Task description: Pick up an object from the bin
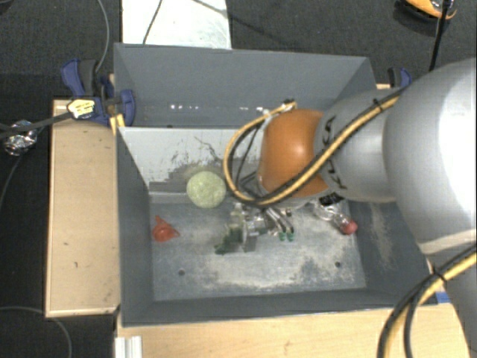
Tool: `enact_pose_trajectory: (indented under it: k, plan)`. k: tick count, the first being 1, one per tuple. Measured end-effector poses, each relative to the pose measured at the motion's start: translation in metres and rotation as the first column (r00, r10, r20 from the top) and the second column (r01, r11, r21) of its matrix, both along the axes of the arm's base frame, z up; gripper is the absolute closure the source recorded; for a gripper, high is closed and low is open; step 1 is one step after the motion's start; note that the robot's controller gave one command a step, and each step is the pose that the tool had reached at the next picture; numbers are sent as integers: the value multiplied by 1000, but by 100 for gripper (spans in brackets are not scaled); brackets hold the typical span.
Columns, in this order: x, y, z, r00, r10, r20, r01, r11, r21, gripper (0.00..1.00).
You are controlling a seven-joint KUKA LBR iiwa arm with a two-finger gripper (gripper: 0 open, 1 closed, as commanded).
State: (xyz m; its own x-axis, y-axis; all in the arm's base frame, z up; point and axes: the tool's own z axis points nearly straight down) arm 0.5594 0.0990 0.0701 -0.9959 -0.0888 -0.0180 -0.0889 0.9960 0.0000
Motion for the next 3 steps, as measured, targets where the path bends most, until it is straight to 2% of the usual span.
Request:
enact_pose_trajectory:
  k: [1,2,3]
  plan:
    - [0,0,0,1000,-1,0,1,1000,0,100]
    - [17,-1,121,1000,-7,2,7,1000,1,100]
    - [17,-1,121,1000,-6,2,6,1000,1,100]
